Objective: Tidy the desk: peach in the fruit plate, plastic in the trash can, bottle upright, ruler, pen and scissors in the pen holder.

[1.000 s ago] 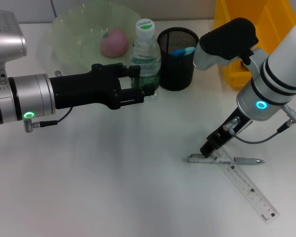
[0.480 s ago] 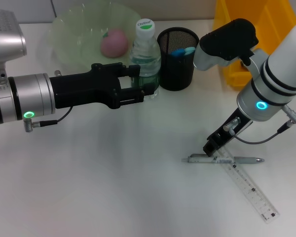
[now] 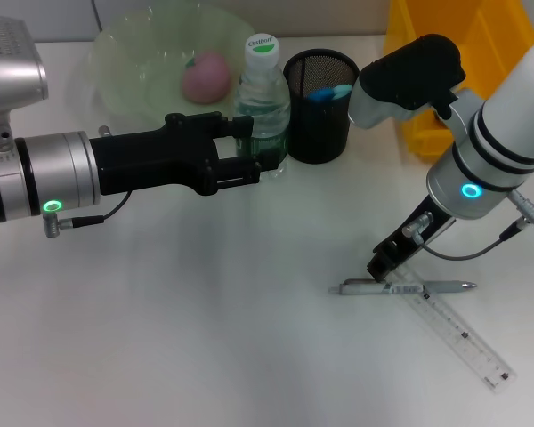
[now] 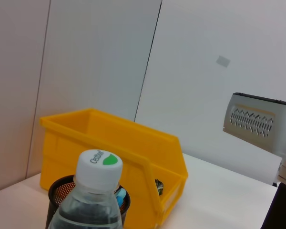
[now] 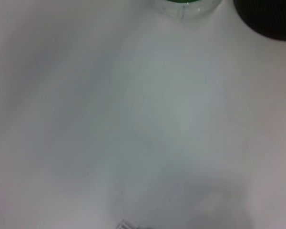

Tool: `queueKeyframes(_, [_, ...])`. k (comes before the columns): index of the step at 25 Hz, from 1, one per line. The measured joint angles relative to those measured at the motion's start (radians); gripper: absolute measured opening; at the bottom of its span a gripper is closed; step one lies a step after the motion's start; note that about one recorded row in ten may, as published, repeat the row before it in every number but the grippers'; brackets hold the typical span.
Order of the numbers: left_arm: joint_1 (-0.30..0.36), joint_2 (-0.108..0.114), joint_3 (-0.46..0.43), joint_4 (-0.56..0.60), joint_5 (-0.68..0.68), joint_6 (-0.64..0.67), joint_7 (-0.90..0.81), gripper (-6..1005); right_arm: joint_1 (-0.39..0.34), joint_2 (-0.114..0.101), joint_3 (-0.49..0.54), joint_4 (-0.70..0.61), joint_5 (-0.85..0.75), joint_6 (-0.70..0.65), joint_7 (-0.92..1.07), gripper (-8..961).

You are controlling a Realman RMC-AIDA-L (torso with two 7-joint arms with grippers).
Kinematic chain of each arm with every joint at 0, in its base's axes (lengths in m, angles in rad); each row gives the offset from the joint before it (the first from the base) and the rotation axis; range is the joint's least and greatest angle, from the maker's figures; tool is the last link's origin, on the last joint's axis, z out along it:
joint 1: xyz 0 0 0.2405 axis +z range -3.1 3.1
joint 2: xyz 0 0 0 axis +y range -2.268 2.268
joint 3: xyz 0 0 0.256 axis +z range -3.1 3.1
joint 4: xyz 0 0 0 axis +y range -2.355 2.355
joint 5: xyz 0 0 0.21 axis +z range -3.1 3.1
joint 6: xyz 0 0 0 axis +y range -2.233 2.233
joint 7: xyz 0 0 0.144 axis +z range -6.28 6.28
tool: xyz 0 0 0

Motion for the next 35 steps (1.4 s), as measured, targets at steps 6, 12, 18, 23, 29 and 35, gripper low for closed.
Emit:
queueKeyframes(6, [-0.001,0.000,0.000,0.000,-0.002,0.000,0.000,658,0.000,0.000,0.004,0.000,0.000,0.001,-0.002,383])
queueKeyframes(12, [-0.001,0.000,0.000,0.000,-0.002,-0.002,0.000,658,0.000,0.000,0.006,-0.013,0.000,0.002,-0.003,374])
queueKeyframes(18, [0.001,0.000,0.000,0.000,-0.003,-0.003,0.001,658,-0.016,-0.001,0.032,-0.071,0.000,0.004,-0.011,378])
queueKeyframes(23, [0.003,0.000,0.000,0.000,-0.003,-0.003,0.001,658,-0.048,-0.001,0.085,-0.160,0.001,0.004,-0.030,382])
queueKeyframes(29, [0.005,0.001,-0.001,0.000,-0.004,-0.010,0.002,658,-0.106,0.000,0.158,-0.275,0.076,0.022,-0.075,386])
queueKeyframes(35, [0.006,-0.001,-0.003,0.000,-0.005,-0.014,0.002,658,-0.249,-0.002,0.321,-0.476,0.328,0.069,-0.219,390])
